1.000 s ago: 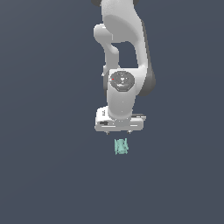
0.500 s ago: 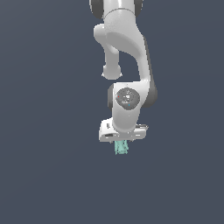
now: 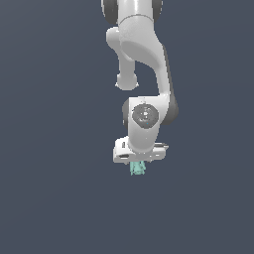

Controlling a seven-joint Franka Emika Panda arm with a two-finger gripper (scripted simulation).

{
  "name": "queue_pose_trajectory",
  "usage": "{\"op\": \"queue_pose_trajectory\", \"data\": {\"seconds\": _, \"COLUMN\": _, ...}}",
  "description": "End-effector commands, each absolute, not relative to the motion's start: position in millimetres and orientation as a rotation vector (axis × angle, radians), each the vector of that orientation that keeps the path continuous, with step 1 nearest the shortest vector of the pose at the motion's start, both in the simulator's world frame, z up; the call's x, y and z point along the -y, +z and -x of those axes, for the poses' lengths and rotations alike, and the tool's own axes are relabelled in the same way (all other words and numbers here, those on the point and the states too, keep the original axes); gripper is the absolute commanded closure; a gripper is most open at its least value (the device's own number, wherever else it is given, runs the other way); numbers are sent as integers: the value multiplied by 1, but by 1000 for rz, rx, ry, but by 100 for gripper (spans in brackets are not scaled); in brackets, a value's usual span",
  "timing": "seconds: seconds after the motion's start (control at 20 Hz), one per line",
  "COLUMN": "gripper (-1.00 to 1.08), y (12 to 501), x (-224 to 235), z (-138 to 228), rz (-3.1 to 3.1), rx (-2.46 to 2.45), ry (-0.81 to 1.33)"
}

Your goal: Pick up the object and move it to a goal position.

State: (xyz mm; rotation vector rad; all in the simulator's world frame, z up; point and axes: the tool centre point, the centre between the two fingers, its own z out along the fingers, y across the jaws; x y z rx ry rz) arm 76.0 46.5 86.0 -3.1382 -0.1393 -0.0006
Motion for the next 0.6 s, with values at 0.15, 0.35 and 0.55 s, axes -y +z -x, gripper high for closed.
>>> {"op": "queue_pose_trajectory", "data": {"seconds": 0.15, "gripper": -92, "y": 60, "x": -46, "z": -75, "rz": 3138, "rx": 140, "ry": 1}}
{"op": "queue_pose_trajectory", "data": {"seconds": 0.35, "gripper": -92, "y": 43, "x": -47, "z": -75, "rz": 3138, "rx": 141, "ry": 0}}
{"op": "queue_pose_trajectory", "data": {"seconds": 0.55, "gripper": -92, "y": 40, "x": -47, "z": -76, "rz": 3138, "rx": 141, "ry": 0}}
